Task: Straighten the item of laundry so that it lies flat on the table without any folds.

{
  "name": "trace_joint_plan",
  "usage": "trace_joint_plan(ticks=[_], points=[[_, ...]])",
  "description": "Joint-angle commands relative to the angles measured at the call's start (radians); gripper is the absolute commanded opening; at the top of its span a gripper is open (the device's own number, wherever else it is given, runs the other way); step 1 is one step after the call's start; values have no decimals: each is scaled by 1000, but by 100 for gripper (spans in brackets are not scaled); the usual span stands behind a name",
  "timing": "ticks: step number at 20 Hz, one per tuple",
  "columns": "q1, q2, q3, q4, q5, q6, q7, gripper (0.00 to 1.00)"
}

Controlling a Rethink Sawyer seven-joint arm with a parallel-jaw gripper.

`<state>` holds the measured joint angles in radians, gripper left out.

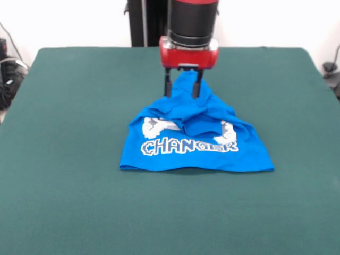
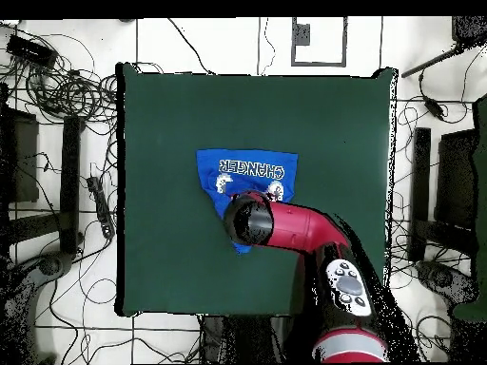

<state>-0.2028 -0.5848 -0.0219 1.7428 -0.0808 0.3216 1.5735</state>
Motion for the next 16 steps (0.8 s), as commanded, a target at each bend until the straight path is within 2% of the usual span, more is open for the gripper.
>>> trace_joint_plan(ticks=[1, 11, 16], points=[[-9, 1, 99, 5, -51, 34, 32, 100], [-18, 31, 111, 15, -88, -12, 65, 100], [-29, 78, 122, -6, -100, -47, 61, 100]])
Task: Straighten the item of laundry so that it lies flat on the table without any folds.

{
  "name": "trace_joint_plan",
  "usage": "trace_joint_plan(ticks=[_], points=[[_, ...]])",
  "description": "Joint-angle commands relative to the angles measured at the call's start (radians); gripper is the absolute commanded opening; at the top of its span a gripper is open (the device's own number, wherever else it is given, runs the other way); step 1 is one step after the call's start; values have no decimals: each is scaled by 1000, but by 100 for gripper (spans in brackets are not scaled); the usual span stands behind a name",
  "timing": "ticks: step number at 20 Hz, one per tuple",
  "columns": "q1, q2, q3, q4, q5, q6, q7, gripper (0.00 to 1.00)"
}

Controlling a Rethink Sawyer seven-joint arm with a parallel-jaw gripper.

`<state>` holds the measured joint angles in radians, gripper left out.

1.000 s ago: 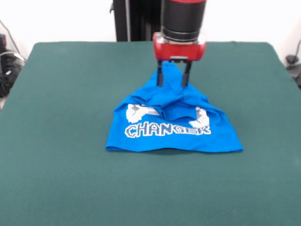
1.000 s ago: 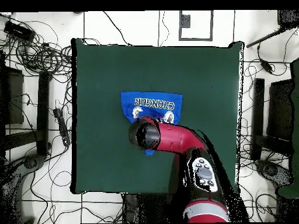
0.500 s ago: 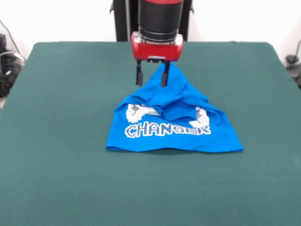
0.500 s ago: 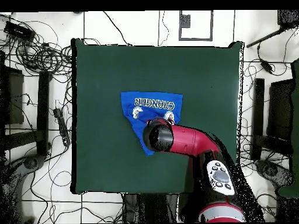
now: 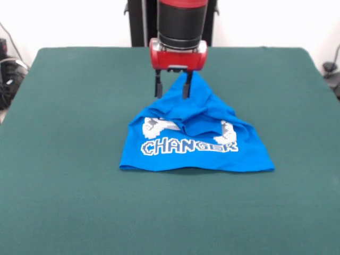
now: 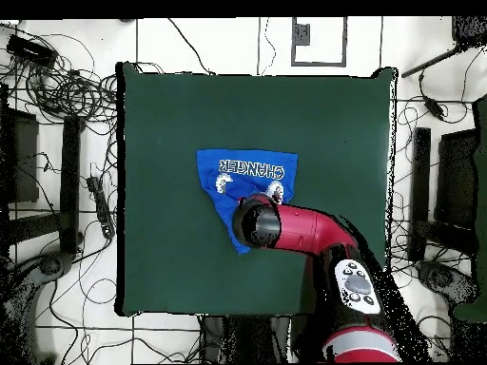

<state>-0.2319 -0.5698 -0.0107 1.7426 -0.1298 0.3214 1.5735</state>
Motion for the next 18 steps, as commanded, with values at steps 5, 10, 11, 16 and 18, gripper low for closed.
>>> trace_joint_plan(ticks=[5, 10, 11, 16, 18], points=[[-33, 89, 118, -17, -80, -59, 34, 100], [-87, 106, 139, -35, -120, -56, 6, 100], [-94, 107, 147, -43, -124, -44, 0, 100], [-114, 118, 165, -56, -146, -33, 4, 100], [-117, 116, 168, -49, -154, -36, 13, 100]])
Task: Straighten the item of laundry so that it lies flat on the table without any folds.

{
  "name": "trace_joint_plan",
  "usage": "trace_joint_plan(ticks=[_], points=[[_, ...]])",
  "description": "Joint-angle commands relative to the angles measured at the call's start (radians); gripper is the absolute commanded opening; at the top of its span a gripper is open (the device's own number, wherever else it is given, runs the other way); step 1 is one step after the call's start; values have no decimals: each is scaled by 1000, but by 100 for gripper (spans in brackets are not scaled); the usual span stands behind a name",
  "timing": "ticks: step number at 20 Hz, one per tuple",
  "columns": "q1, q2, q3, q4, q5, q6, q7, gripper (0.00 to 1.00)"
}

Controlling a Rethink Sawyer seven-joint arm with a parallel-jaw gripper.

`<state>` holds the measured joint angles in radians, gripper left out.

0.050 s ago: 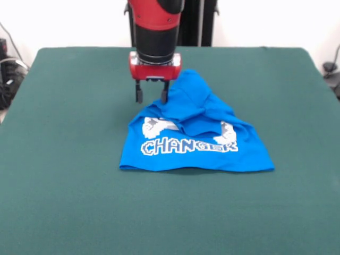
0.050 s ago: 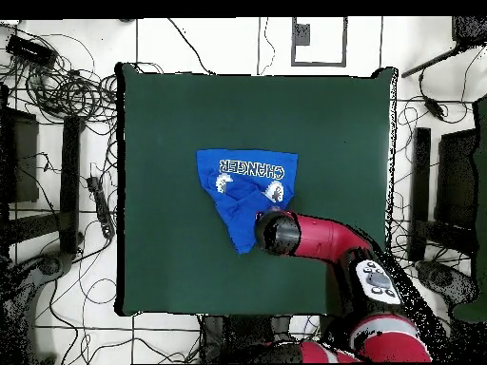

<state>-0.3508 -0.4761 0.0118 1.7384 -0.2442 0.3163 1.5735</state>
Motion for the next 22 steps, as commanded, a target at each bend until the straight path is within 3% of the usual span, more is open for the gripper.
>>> trace_joint_plan(ticks=[1, 12, 22], points=[[2, 23, 147, -43, -43, -34, 19, 100], [44, 44, 143, -43, -32, -65, 85, 100], [103, 4, 111, -13, 10, -85, 158, 100]])
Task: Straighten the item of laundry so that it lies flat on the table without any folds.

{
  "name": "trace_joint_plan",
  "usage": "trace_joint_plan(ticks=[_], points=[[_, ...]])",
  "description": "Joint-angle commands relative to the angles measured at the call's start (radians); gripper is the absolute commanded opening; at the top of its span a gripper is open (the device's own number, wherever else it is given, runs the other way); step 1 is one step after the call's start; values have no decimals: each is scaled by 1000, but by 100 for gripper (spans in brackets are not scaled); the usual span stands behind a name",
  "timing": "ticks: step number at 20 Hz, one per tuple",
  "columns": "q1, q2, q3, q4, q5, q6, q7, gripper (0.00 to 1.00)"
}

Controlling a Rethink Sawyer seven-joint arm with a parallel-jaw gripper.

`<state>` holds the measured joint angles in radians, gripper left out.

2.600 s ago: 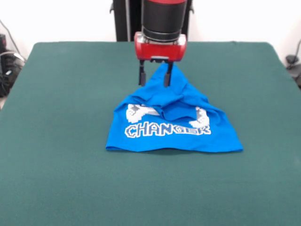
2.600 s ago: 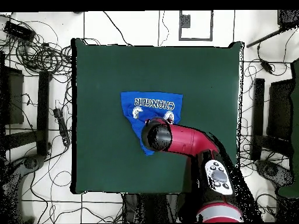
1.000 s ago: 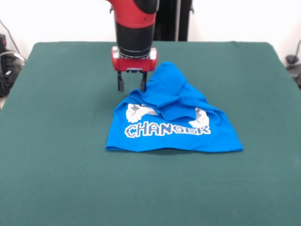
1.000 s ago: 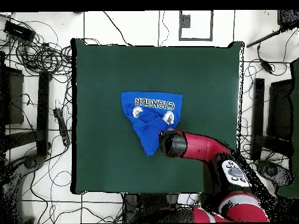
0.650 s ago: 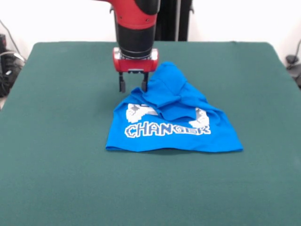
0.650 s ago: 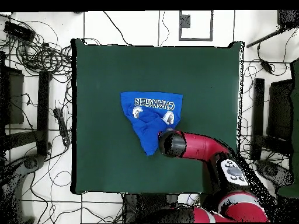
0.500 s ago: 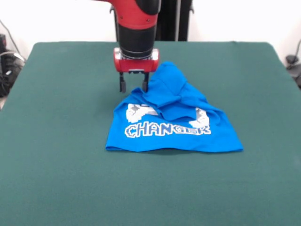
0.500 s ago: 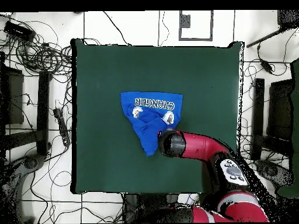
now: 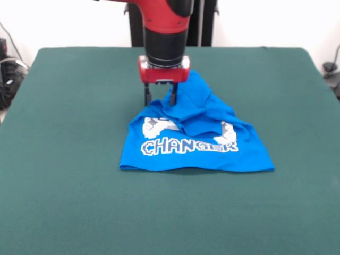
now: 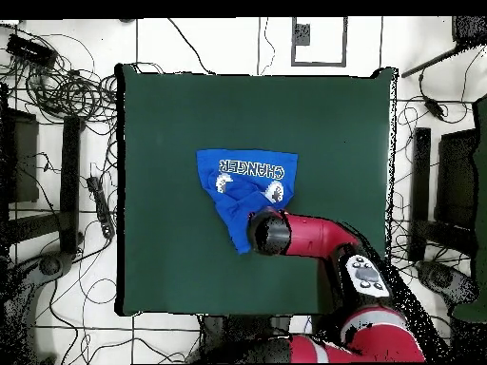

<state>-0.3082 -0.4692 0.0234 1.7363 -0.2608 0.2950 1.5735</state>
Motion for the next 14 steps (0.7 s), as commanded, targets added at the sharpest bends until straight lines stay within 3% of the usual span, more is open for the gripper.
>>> trace_joint_plan(ticks=[1, 14], points=[[60, -4, 100, -11, 28, -65, 158, 100], [42, 40, 108, -45, 23, -89, 139, 100]])
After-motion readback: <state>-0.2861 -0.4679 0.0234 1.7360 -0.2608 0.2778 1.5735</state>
